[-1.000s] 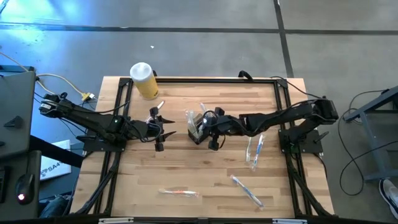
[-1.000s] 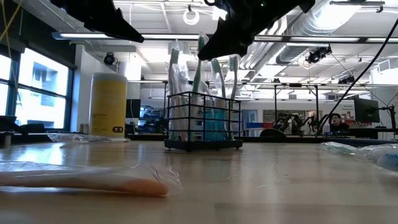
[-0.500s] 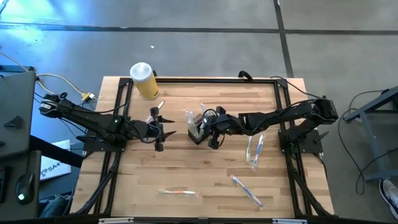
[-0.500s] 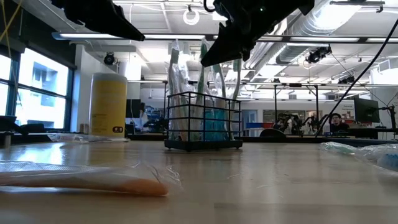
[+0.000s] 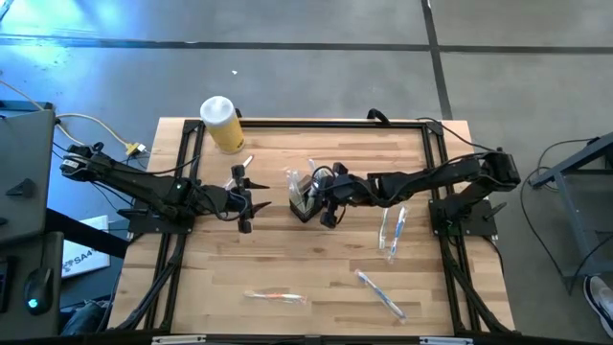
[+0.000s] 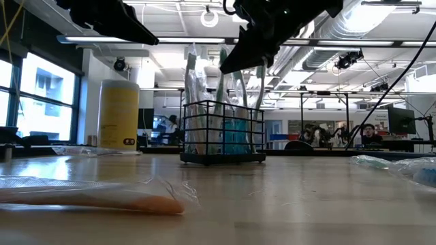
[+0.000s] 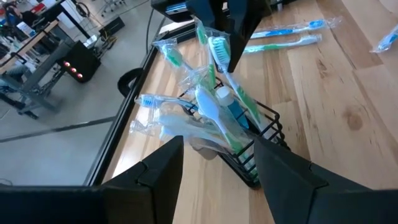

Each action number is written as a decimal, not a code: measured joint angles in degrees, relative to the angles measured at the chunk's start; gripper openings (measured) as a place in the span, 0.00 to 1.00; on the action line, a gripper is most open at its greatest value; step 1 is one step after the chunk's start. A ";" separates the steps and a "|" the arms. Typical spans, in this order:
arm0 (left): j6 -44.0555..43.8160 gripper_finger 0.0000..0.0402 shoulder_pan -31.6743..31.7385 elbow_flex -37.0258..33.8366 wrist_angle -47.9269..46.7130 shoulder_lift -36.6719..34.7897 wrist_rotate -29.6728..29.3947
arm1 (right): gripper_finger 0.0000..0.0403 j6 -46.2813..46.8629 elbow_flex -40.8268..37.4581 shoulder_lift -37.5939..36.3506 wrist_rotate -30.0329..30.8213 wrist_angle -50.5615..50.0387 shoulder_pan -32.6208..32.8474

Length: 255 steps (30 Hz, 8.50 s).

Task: Pick & Place toothbrushing station
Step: Put the green toothbrush into the wire organizer, then put the purple toothbrush into the wire organizer

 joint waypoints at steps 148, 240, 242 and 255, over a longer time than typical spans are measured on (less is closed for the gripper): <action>34.87 0.00 -21.10 19.56 -37.89 33.93 -55.95 | 0.45 -3.17 -0.02 -0.87 -4.38 2.89 11.40; 95.79 0.00 -0.70 33.17 -17.86 39.81 -35.47 | 0.45 3.26 -0.02 -0.90 -4.36 -6.41 13.29; 94.72 0.00 -0.70 33.03 -18.36 40.13 -35.43 | 0.45 3.26 -0.02 -0.90 -4.38 -6.41 13.31; 90.39 0.00 -0.74 33.16 -20.10 42.39 -38.05 | 0.45 3.26 -0.01 -0.90 -4.37 -6.74 13.32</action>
